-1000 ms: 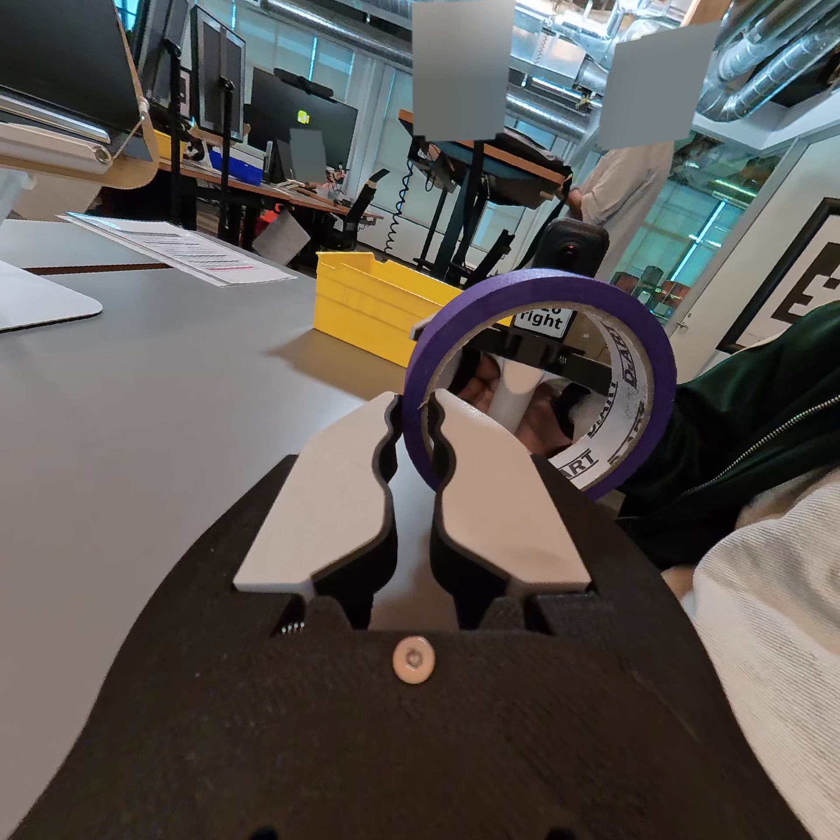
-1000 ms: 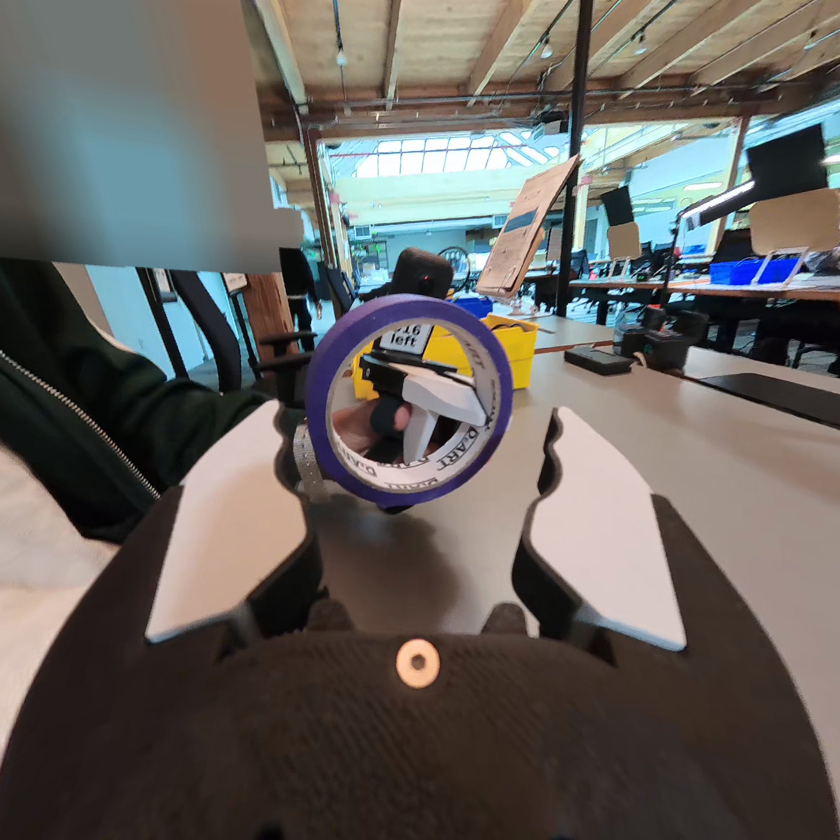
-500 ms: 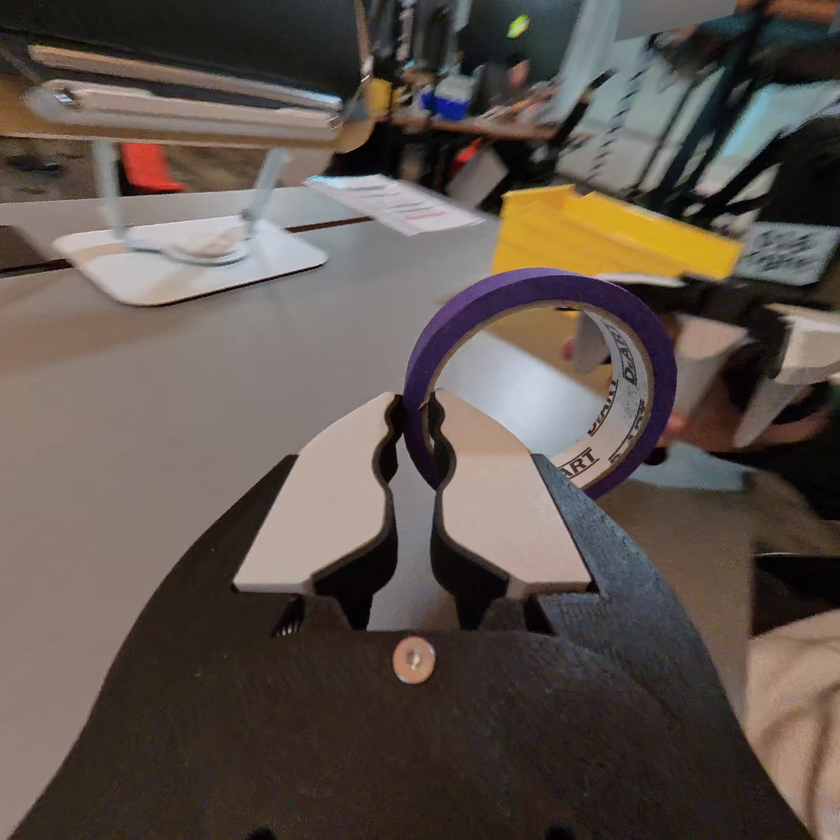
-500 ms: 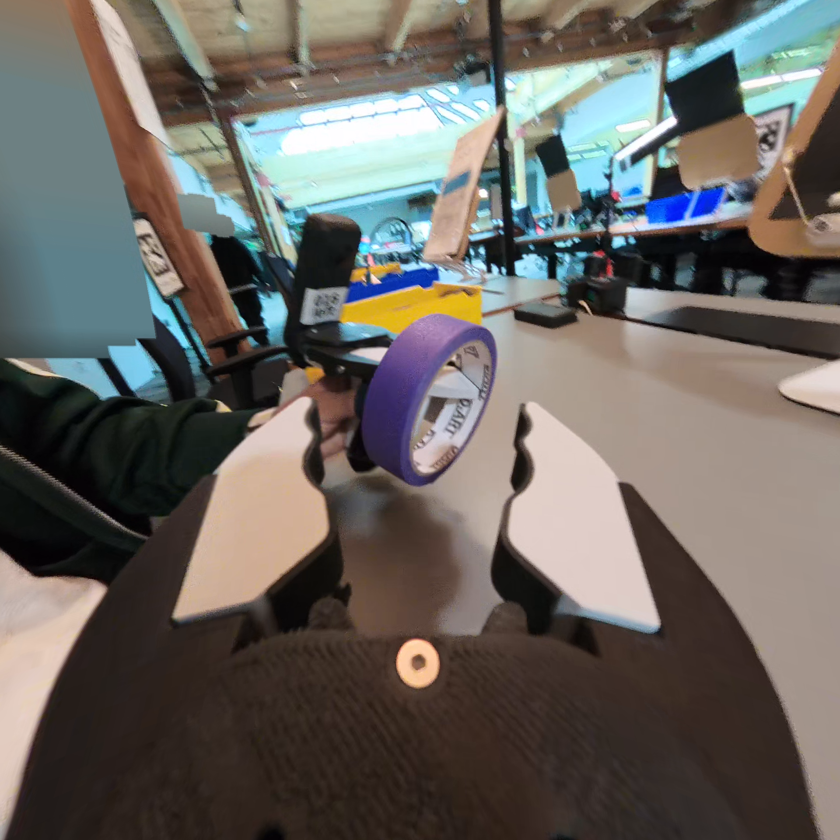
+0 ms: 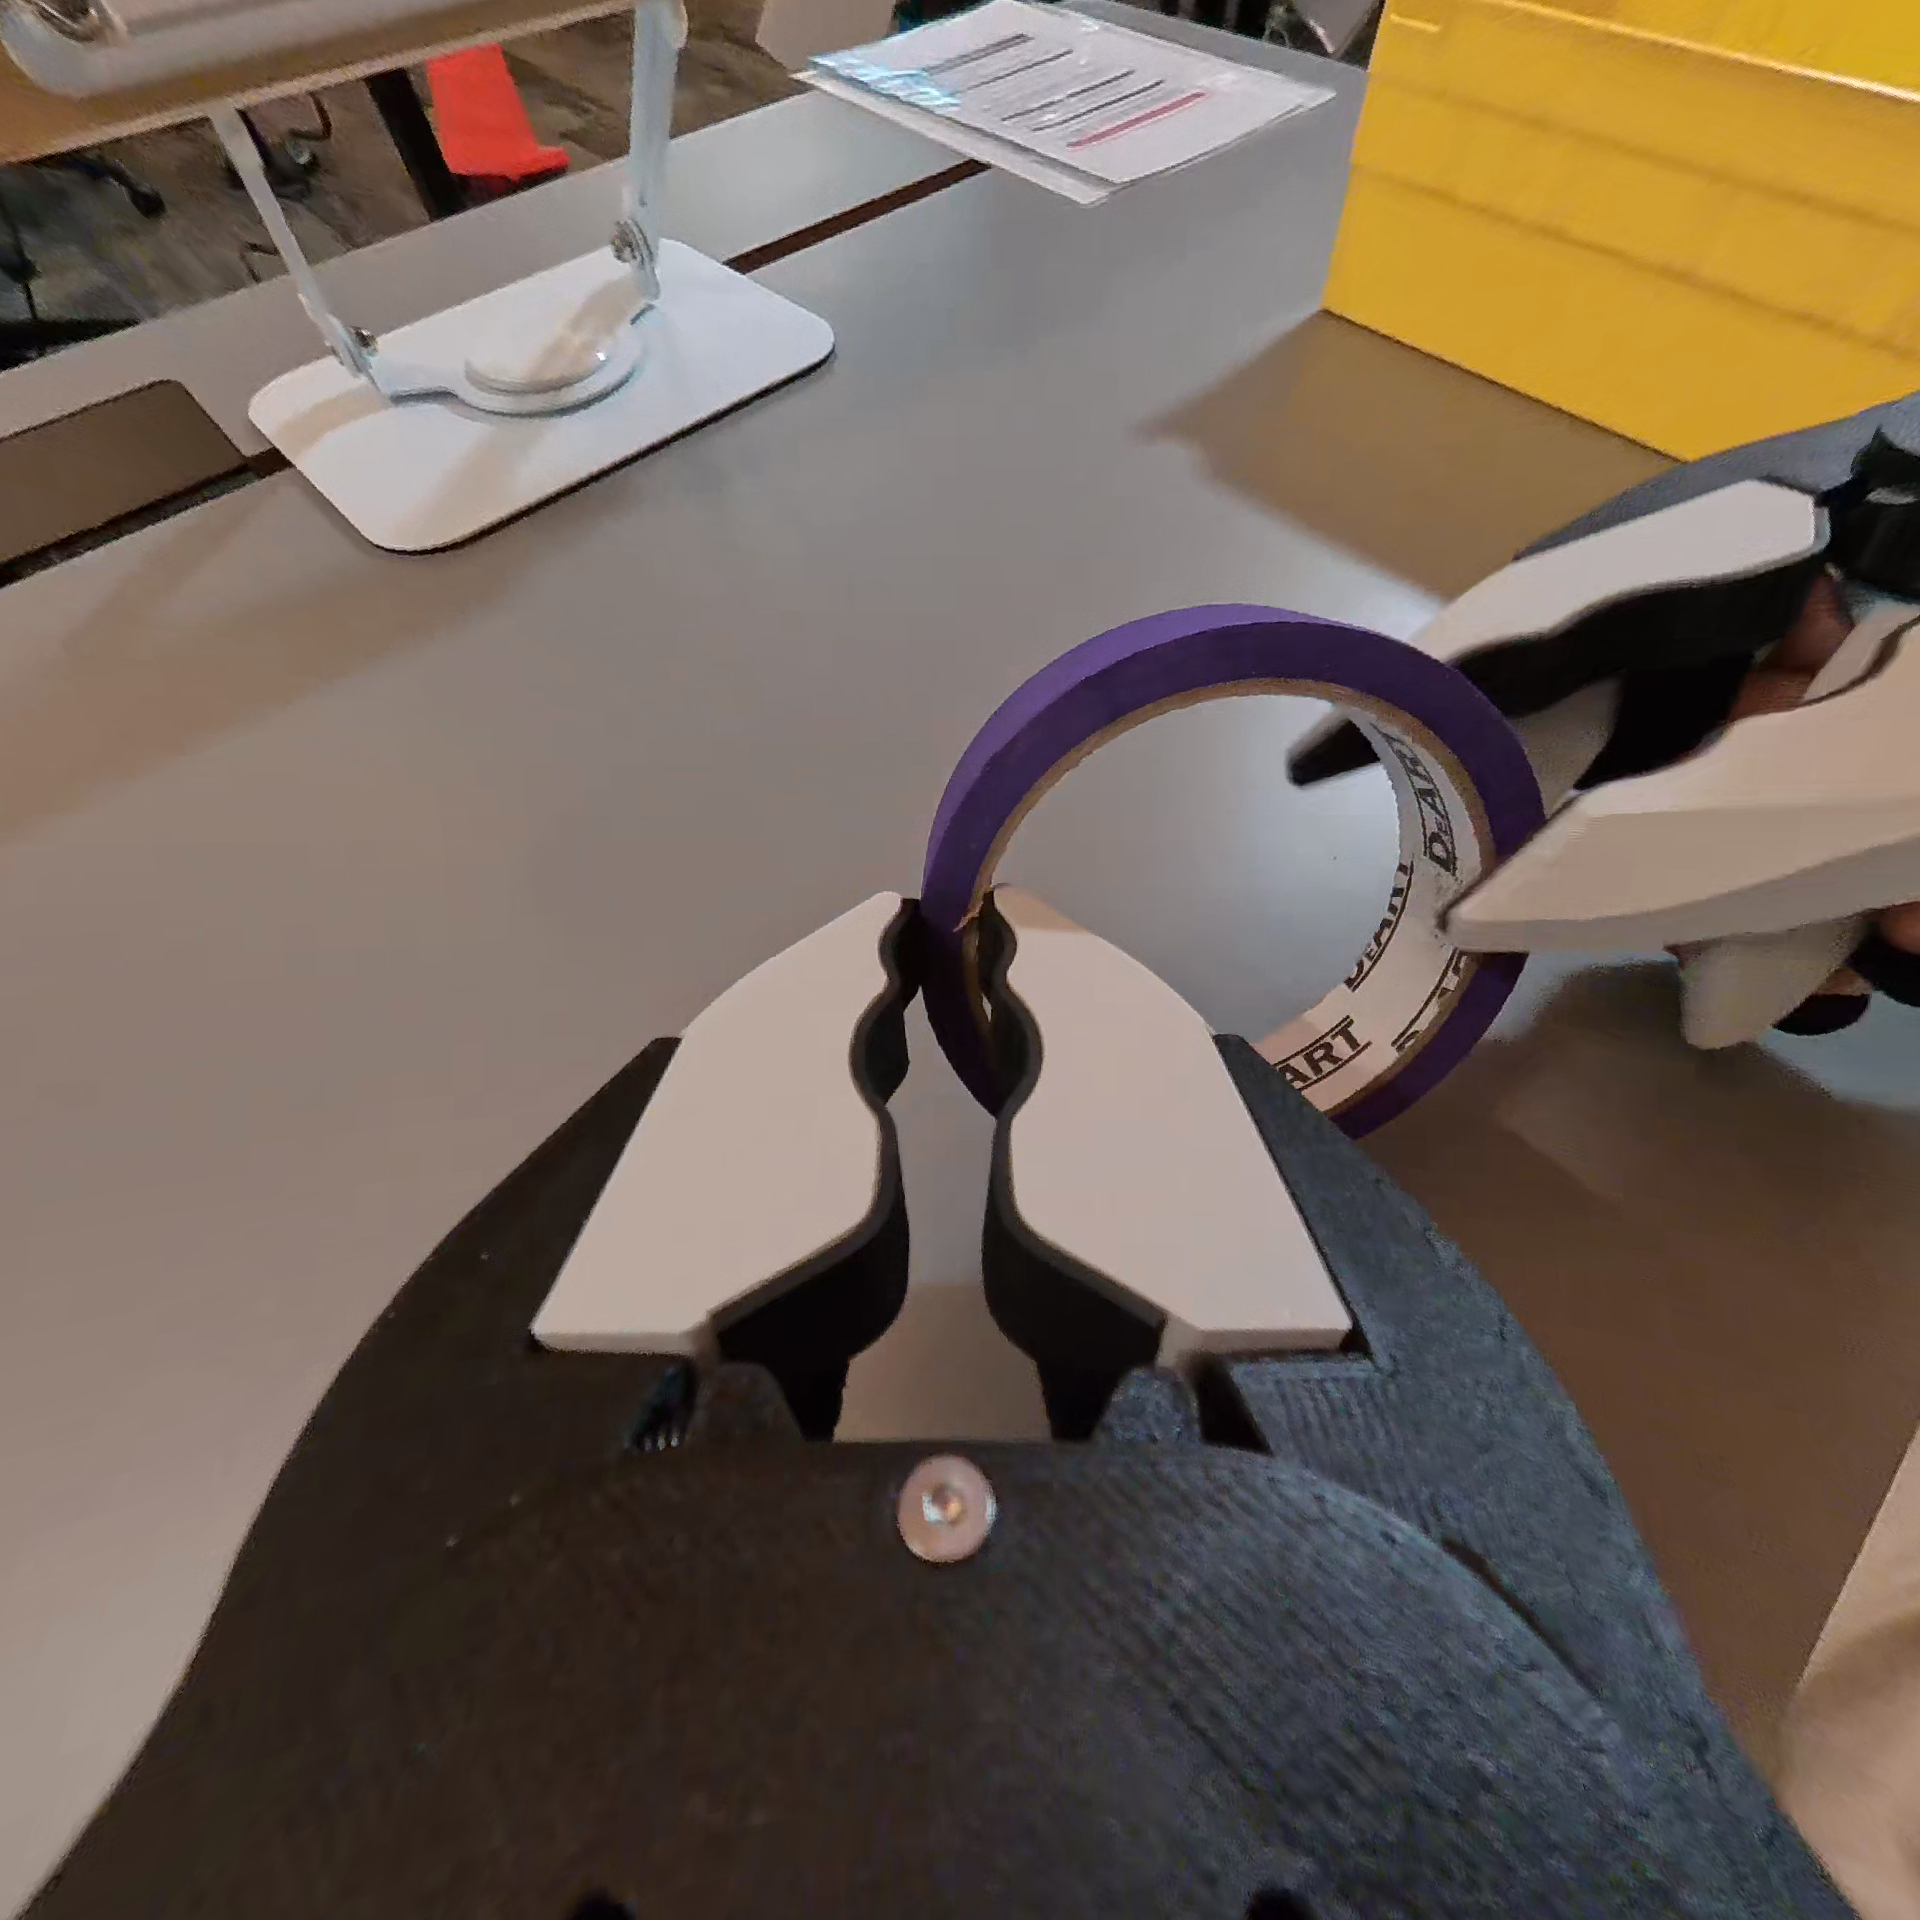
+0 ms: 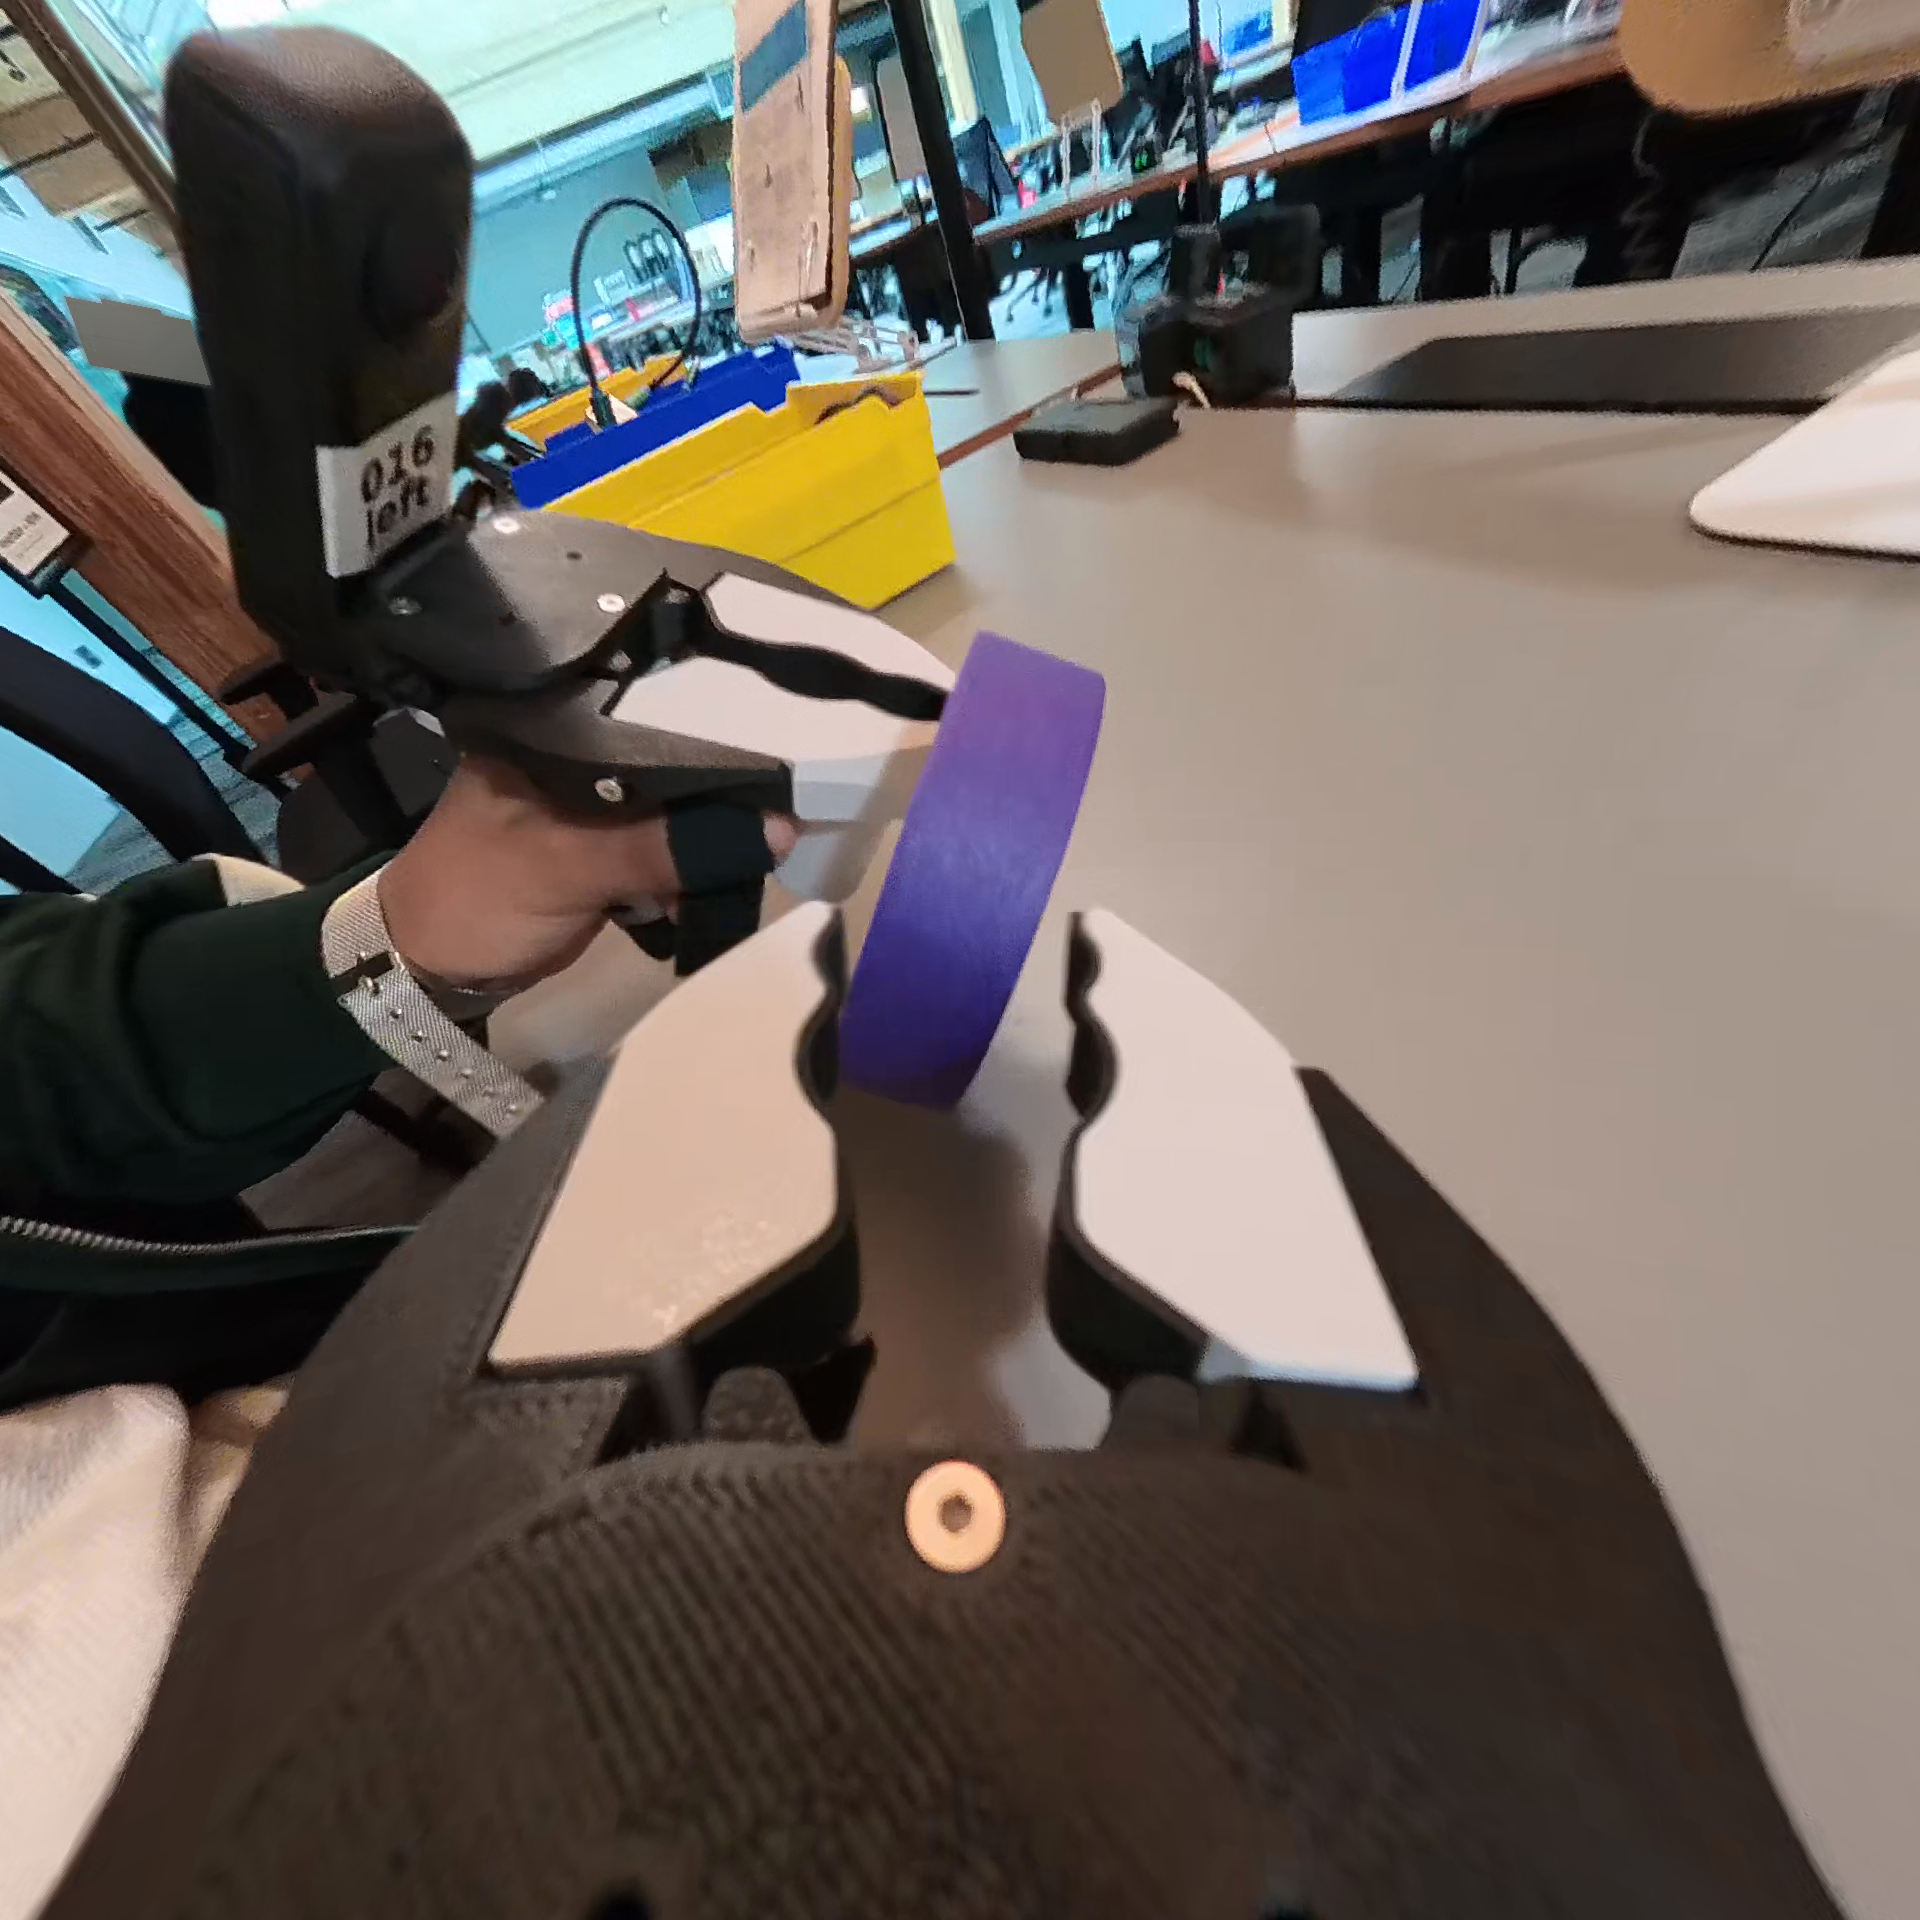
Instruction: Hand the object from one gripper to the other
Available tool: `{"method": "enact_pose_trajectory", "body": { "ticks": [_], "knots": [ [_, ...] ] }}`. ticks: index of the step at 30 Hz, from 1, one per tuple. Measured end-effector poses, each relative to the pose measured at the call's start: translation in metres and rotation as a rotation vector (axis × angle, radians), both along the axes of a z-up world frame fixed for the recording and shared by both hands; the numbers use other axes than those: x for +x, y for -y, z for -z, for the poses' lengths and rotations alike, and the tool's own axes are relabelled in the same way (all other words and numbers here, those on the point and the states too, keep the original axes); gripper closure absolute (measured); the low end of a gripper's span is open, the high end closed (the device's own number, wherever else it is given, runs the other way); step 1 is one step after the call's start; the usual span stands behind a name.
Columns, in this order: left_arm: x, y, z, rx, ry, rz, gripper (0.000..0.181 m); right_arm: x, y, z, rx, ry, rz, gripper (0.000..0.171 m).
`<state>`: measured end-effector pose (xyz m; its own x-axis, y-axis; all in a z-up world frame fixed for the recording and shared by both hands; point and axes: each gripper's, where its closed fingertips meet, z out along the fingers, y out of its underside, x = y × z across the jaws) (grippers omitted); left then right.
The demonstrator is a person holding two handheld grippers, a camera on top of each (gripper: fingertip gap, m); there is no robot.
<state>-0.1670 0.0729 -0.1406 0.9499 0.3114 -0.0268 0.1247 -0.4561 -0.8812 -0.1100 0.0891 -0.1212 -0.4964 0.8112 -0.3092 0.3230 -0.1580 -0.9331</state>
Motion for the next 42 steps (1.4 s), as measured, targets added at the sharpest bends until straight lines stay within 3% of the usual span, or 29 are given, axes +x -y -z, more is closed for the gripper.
{"method": "enact_pose_trajectory", "body": {
  "ticks": [1, 8, 11, 15, 20, 24, 31, 36, 37, 40, 42],
  "knots": [
    [-0.001, 0.001, -0.001, 0.000, -0.008, -0.003, 0.171, 0.001, 0.001, 0.002, -0.013, 0.020, -0.016, 0.138],
    [0.002, -0.003, -0.004, 0.062, -0.026, 0.019, 0.169, 0.000, -0.006, -0.001, -0.100, 0.085, -0.034, 0.142],
    [0.004, -0.007, -0.010, 0.167, 0.059, 0.043, 0.137, -0.001, -0.021, -0.007, -0.150, 0.072, -0.005, 0.142],
    [0.007, -0.008, -0.023, 0.347, 0.252, 0.103, 0.125, -0.002, -0.047, -0.024, -0.325, 0.030, 0.007, 0.142],
    [0.023, -0.011, -0.033, 0.543, 0.691, 0.270, 0.127, 0.000, -0.067, -0.037, -0.646, 0.022, -0.052, 0.143],
    [0.041, -0.015, -0.037, 0.620, 1.028, 0.409, 0.131, 0.003, -0.062, -0.045, -0.792, 0.006, -0.127, 0.143],
    [0.058, -0.013, -0.049, 0.657, 1.093, 0.536, 0.153, 0.007, -0.049, -0.051, -0.762, -0.016, -0.186, 0.143],
    [0.054, -0.012, -0.050, 0.643, 1.032, 0.508, 0.154, 0.004, -0.049, -0.049, -0.751, -0.028, -0.160, 0.142],
    [0.052, -0.012, -0.049, 0.637, 1.007, 0.494, 0.154, 0.002, -0.051, -0.046, -0.724, -0.034, -0.124, 0.139],
    [0.044, -0.009, -0.054, 0.664, 0.959, 0.444, 0.154, -0.011, -0.064, -0.036, -0.579, -0.078, 0.034, 0.088],
    [0.031, -0.006, -0.051, 0.681, 0.935, 0.375, 0.153, -0.012, -0.074, -0.040, -0.513, -0.132, 0.103, 0.080]
  ]
}}
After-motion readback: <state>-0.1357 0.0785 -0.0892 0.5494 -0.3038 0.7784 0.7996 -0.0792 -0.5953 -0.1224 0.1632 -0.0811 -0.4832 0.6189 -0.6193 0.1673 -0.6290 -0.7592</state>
